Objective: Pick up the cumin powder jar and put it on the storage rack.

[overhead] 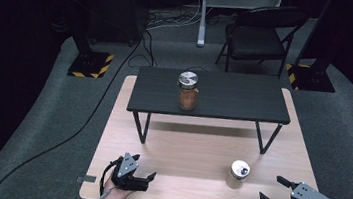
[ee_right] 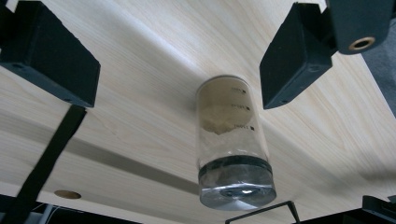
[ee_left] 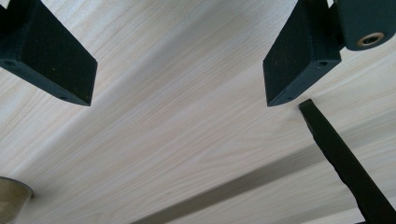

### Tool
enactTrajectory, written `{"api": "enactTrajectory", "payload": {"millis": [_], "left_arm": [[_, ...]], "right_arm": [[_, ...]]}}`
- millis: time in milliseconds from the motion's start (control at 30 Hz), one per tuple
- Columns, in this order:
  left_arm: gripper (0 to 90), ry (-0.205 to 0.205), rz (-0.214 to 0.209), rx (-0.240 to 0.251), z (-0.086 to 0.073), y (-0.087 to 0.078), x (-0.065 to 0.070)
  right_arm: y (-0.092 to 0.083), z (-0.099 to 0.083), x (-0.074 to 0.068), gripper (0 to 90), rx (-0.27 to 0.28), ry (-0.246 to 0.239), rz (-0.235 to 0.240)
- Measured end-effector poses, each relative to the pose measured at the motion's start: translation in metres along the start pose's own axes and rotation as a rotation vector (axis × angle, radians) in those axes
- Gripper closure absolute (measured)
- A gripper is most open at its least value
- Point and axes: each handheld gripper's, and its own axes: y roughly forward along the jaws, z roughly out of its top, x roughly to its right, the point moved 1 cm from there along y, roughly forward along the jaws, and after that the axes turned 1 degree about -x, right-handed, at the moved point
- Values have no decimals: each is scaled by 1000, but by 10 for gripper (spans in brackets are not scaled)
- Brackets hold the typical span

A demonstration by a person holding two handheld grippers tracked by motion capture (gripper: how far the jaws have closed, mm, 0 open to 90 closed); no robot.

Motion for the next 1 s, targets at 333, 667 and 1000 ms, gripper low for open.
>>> {"api": "enactTrajectory", "payload": {"millis": [333, 667, 1000], "left_arm": [[93, -1, -2, 0, 0, 0, 0], [93, 0, -4, 1, 0, 0, 0], [93, 1, -9, -1, 0, 0, -1]], "right_arm": [[18, 10, 0, 109, -2, -13, 45], [34, 18, -4, 109, -19, -34, 73], [56, 27, -8, 111, -39, -59, 107]]}}
